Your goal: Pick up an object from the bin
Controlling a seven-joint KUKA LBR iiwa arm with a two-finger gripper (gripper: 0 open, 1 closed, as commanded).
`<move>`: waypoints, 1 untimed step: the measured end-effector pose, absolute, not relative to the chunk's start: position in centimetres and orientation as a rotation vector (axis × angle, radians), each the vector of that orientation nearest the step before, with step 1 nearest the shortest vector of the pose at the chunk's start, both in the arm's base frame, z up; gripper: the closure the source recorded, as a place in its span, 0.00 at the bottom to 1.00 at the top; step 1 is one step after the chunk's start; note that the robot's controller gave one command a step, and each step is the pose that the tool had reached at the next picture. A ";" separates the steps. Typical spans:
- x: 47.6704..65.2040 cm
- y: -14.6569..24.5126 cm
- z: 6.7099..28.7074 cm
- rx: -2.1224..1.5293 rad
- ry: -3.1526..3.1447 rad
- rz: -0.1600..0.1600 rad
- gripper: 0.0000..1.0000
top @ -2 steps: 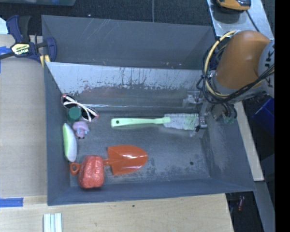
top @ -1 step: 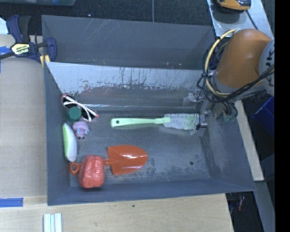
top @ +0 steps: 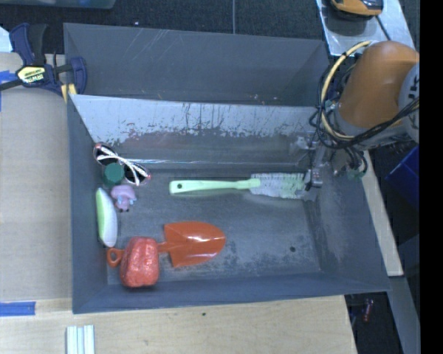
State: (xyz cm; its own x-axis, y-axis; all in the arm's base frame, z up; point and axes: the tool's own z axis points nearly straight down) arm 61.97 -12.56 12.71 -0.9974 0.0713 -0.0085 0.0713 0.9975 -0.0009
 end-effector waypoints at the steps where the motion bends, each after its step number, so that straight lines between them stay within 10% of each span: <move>1: 62.5 -13.3 13.3 0.266 3.118 -0.001 0.00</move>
Offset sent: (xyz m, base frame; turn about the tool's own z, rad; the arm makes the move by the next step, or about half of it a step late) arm -0.0050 -0.0018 -0.0079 0.1345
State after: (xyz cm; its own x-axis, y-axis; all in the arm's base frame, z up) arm 62.49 -13.26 13.29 -0.9855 0.1692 -0.0124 0.1693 0.9856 0.0006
